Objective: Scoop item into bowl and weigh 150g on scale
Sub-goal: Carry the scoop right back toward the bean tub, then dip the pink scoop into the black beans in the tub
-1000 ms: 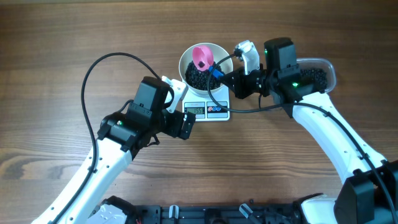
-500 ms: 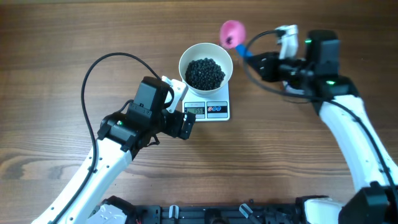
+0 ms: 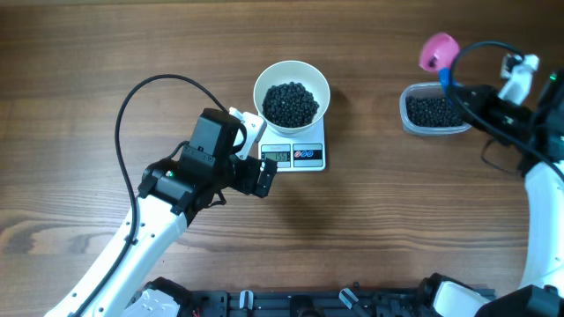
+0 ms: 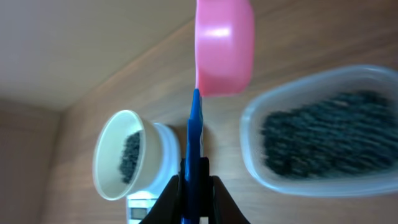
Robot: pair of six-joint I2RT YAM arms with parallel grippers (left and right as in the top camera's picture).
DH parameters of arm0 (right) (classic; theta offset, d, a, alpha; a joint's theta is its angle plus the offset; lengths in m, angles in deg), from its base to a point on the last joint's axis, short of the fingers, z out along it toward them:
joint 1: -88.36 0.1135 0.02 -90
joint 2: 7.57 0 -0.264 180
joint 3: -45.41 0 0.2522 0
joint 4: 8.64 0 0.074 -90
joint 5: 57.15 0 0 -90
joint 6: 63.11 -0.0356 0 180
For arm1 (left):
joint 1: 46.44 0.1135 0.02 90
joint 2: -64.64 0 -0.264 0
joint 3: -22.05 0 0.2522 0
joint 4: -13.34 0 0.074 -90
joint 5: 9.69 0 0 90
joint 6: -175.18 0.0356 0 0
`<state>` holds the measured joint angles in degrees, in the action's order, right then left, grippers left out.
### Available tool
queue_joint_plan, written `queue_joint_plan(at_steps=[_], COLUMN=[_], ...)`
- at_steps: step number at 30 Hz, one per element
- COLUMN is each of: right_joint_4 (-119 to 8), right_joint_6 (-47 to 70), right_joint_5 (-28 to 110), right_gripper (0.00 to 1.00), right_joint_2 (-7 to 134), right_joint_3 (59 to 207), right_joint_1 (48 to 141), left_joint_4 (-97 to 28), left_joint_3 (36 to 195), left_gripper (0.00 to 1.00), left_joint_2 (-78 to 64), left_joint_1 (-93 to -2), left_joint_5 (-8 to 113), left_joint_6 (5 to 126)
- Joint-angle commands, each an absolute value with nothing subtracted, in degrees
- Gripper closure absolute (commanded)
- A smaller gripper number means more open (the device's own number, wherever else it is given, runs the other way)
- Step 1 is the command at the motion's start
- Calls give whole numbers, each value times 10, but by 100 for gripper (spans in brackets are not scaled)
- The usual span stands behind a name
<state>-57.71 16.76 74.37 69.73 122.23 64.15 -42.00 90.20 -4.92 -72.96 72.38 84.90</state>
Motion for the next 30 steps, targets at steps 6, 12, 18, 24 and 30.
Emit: queue_joint_plan(at_steps=[6, 12, 18, 24, 30], right_joint_4=[-637, -641, -641, -644, -636], right_joint_6=[372, 445, 491, 495, 491], right_joint_5=[552, 387, 318, 311, 312], right_gripper=[96, 96, 96, 96, 96], right_joint_2=[689, 689, 691, 706, 710], right_joint_3=[1221, 1221, 1221, 1221, 1221], right_joint_1=[635, 697, 735, 747, 747], left_joint_4=[-418, -418, -418, -418, -418], left_joint_3=[913, 913, 913, 913, 913], left_gripper=[0, 0, 0, 0, 0], left_joint_2=[-51, -51, -51, -51, -51], left_joint_1=[-732, -732, -732, -732, -732], left_joint_5=[729, 729, 729, 729, 729], left_joint_6=[847, 847, 847, 847, 847])
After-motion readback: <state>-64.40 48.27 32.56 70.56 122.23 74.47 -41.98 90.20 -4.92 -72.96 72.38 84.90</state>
